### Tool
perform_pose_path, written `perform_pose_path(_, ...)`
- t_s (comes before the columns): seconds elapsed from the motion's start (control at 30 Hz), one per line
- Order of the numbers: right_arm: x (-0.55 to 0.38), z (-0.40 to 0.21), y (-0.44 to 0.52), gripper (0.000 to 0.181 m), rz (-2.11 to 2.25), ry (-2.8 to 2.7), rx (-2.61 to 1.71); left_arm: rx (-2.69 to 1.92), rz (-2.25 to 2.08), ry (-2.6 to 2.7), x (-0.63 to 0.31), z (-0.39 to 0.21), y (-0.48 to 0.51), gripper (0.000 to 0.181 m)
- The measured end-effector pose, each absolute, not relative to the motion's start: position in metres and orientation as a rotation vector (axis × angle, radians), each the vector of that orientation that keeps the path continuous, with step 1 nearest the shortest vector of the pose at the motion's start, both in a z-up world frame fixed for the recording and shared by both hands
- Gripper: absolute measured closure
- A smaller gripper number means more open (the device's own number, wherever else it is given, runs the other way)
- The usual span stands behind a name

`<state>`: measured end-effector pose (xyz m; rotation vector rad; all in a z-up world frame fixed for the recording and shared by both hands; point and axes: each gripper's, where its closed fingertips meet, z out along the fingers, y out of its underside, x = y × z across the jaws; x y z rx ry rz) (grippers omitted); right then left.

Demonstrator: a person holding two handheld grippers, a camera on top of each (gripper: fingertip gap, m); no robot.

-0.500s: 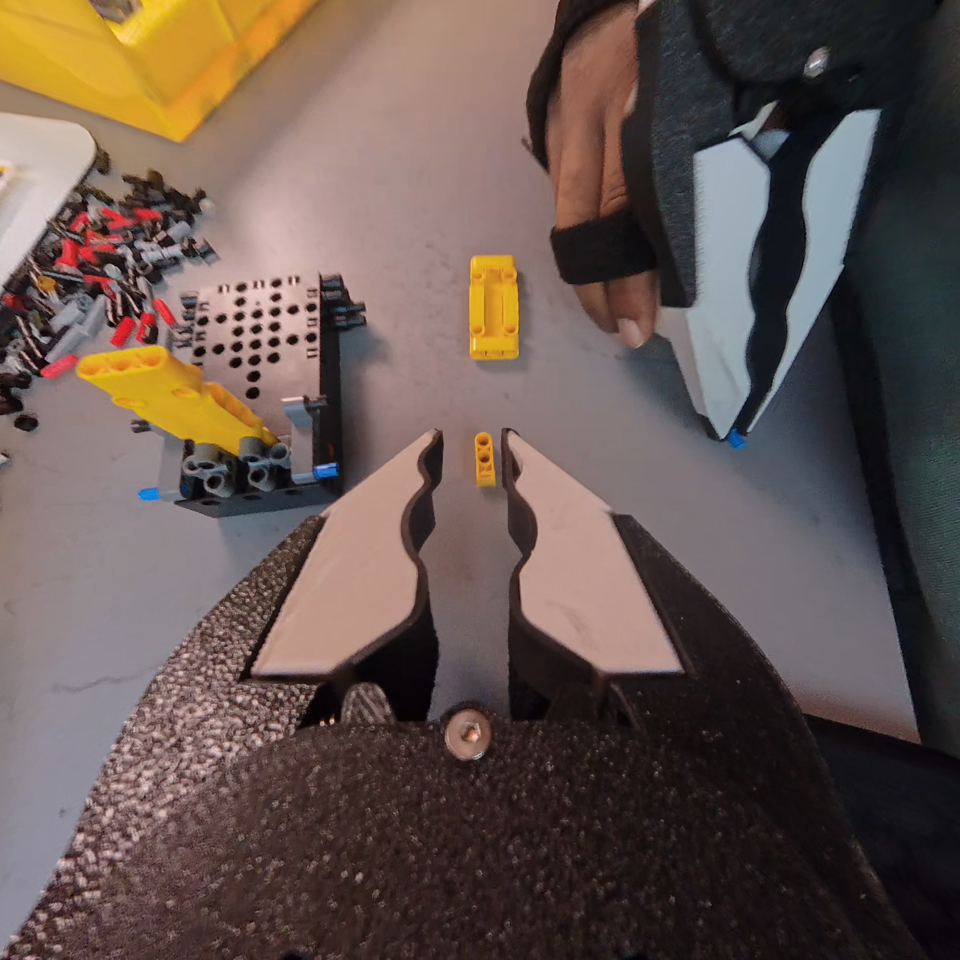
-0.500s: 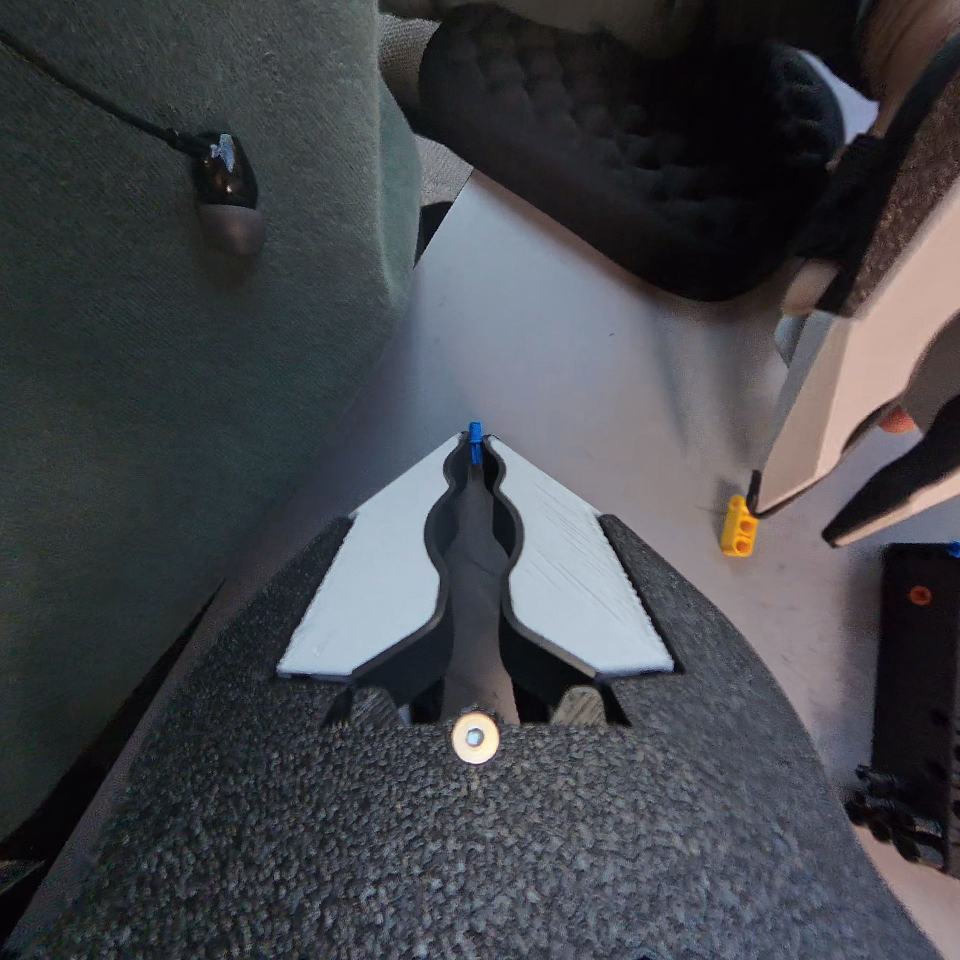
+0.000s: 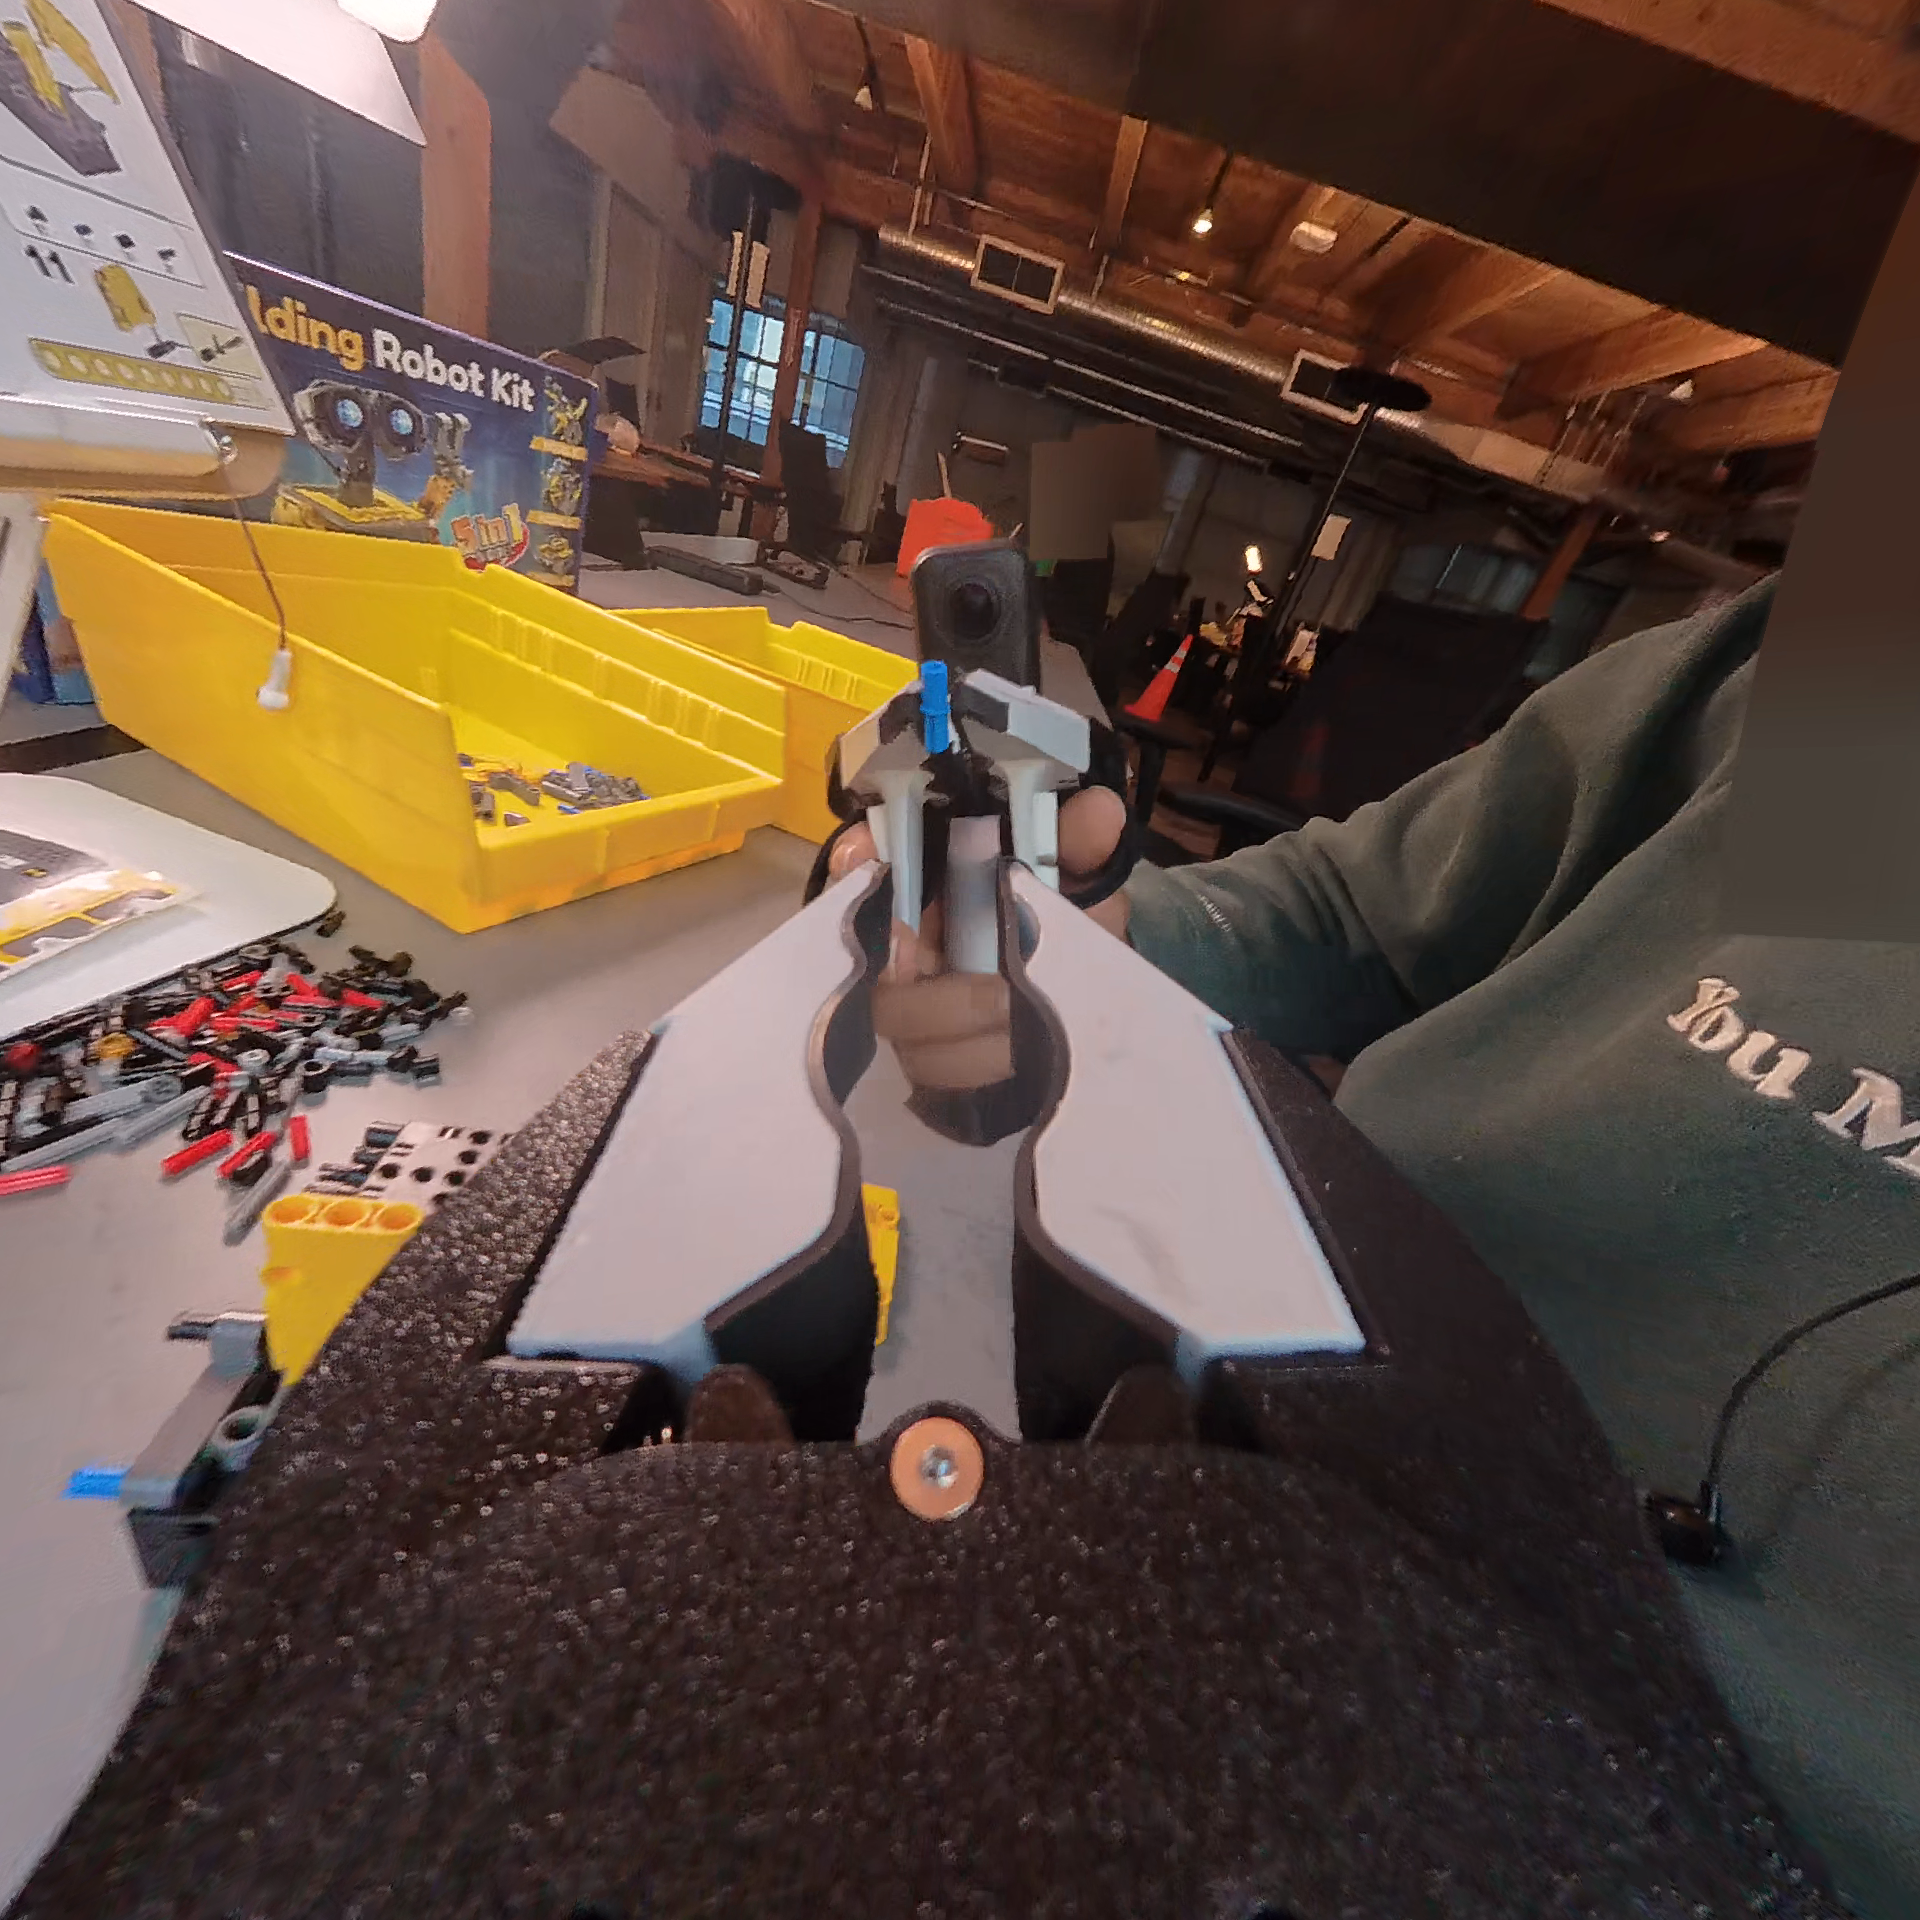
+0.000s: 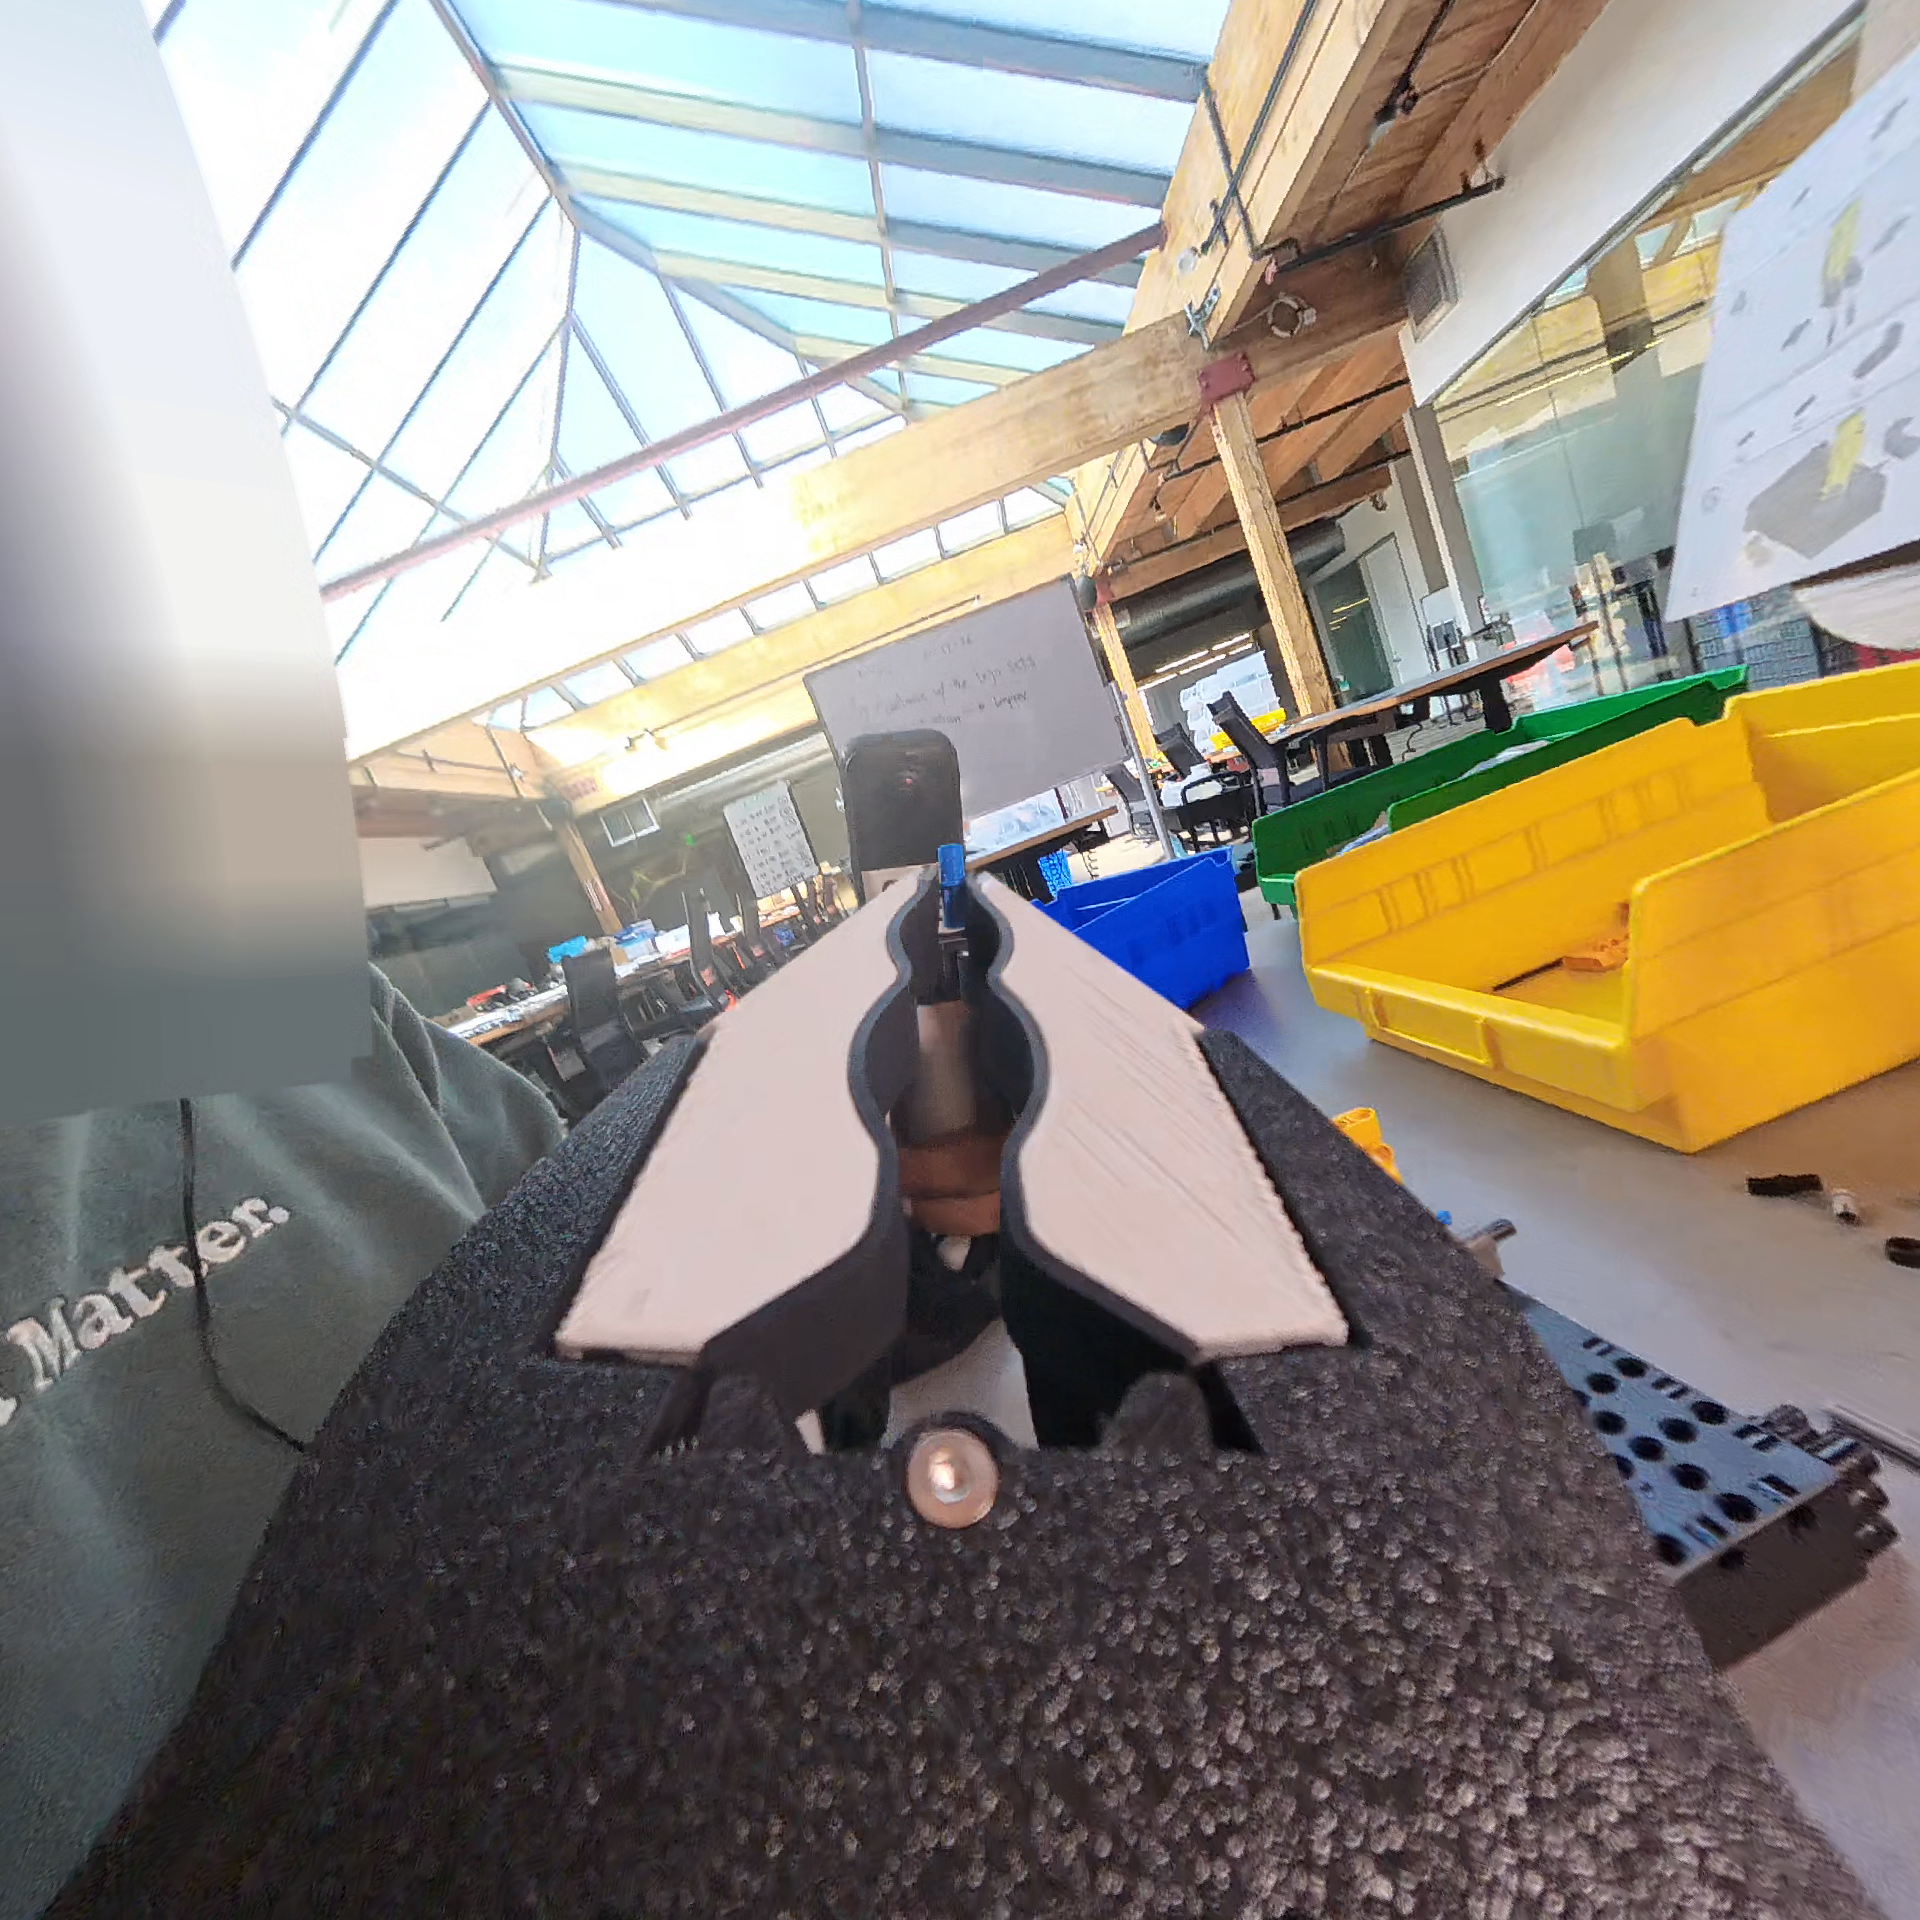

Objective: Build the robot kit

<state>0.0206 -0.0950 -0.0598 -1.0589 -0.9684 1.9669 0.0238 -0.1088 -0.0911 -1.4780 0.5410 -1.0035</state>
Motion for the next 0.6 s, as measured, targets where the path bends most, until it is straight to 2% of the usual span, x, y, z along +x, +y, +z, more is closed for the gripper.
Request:
perform_pose_path(0.17, 0.018, -0.063, -0.099, 0.178, 2.067, -0.915, -1.078, -1.424, -1.168, 0.475, 0.032, -0.081, -0.107, 0.169)
perform_pose_path(0.4, 0.013, -0.070, -0.107, 0.177, 2.089, -0.936, -1.081, -1.404, -1.179, 0.459, 0.030, -0.080, -0.107, 0.178)
perform_pose_path(0.6, 0.014, -0.073, -0.106, 0.177, 2.002, -1.012, -1.059, -1.405, -1.185, 0.446, 0.026, -0.081, -0.107, 0.178)
